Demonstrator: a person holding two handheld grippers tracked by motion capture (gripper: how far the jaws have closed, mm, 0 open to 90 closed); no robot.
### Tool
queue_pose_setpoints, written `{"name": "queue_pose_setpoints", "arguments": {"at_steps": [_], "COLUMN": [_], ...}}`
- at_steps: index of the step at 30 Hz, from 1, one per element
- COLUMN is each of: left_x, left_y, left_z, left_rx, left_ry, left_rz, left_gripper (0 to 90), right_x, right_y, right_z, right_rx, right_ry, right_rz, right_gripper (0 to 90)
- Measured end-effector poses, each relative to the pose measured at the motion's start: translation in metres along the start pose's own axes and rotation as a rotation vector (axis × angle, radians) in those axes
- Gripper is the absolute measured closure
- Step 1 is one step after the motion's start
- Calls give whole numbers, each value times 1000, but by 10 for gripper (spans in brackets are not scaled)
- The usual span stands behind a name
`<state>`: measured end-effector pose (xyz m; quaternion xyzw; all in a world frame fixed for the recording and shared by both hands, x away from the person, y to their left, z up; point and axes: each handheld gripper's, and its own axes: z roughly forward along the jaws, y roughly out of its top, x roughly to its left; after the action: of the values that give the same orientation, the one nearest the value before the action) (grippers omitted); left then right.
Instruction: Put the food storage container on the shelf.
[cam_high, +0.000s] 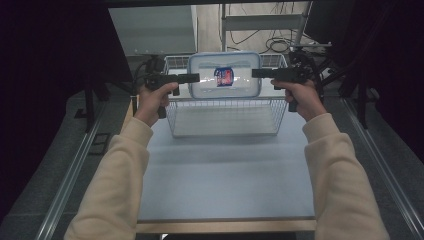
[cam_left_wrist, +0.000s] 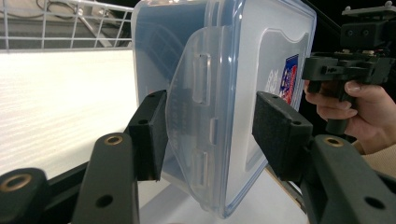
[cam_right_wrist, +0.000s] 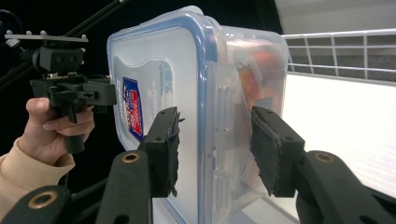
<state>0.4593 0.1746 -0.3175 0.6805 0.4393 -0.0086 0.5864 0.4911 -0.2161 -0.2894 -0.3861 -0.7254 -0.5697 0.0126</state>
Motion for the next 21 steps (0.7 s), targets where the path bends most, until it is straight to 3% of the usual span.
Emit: {"name": "queue_pose_setpoints", "arguments": {"at_steps": [5,14,21], "left_x": [11,19,28], "left_y": [2,7,11], "left_z": [8,13,20], "left_rx": [20,-20,-29], "left_ry": [-3,-4,4], "left_rz": [-9,-63,-112], "left_gripper": [466,469,444], "right_x": [-11,-18,-26], "right_y": [0,3,4], "right_z": [7,13,21], "right_rx": [15,10,-24], "right_ry": [-15,-27,-32], "right_rz": [19,51,126], "right_gripper": [537,522,503]}}
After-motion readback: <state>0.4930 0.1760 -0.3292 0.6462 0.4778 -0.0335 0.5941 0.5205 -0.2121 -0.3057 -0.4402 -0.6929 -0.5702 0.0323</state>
